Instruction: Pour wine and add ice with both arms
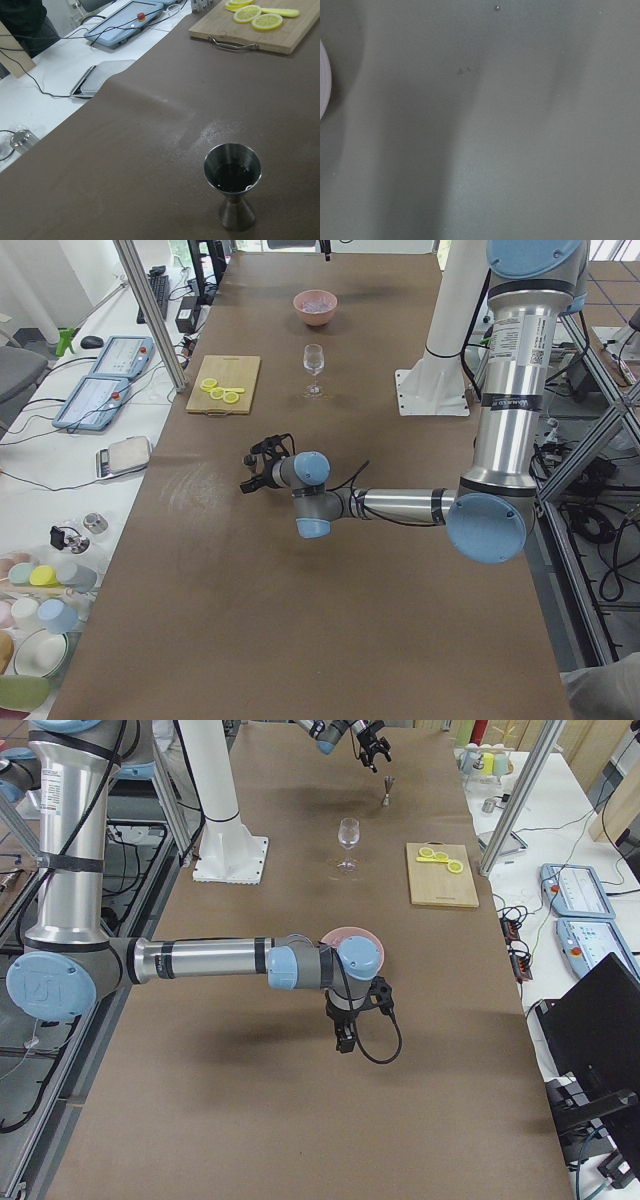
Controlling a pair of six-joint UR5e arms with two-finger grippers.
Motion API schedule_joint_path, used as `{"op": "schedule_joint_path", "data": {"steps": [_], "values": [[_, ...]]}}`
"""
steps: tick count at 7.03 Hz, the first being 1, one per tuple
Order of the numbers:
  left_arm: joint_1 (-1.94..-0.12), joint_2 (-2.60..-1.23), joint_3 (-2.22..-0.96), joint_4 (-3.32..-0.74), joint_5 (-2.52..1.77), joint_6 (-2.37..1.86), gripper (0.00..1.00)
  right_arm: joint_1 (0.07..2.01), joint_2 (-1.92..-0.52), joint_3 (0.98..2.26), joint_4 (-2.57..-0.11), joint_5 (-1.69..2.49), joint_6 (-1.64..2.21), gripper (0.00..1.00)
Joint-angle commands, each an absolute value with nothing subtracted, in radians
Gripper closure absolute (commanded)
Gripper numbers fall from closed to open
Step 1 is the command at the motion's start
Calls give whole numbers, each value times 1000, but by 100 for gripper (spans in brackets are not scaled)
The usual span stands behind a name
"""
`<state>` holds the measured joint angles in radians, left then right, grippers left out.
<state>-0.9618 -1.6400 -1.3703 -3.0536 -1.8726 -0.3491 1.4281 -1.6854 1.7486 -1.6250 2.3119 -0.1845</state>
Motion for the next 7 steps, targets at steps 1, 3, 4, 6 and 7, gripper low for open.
{"op": "schedule_joint_path", "data": {"steps": [1, 3, 4, 6, 7], "values": [[-927, -1637, -1356, -3100, -1887, -526, 2, 1428, -1684, 1747, -1624, 2312, -184, 0], [-908, -1678, -1345, -3096, -1812, -583, 2, 1428, -1684, 1758, -1624, 2312, -186, 0], [-866, -1693, -1342, -3093, -1711, -607, 2, 1430, -1684, 1749, -1624, 2312, -192, 0], [-825, -1710, -1297, -3097, -1631, -634, 2, 1430, -1684, 1759, -1623, 2312, -192, 0], [-803, -1712, -1295, -3094, -1567, -637, 2, 1430, -1683, 1763, -1623, 2312, -195, 0]]}}
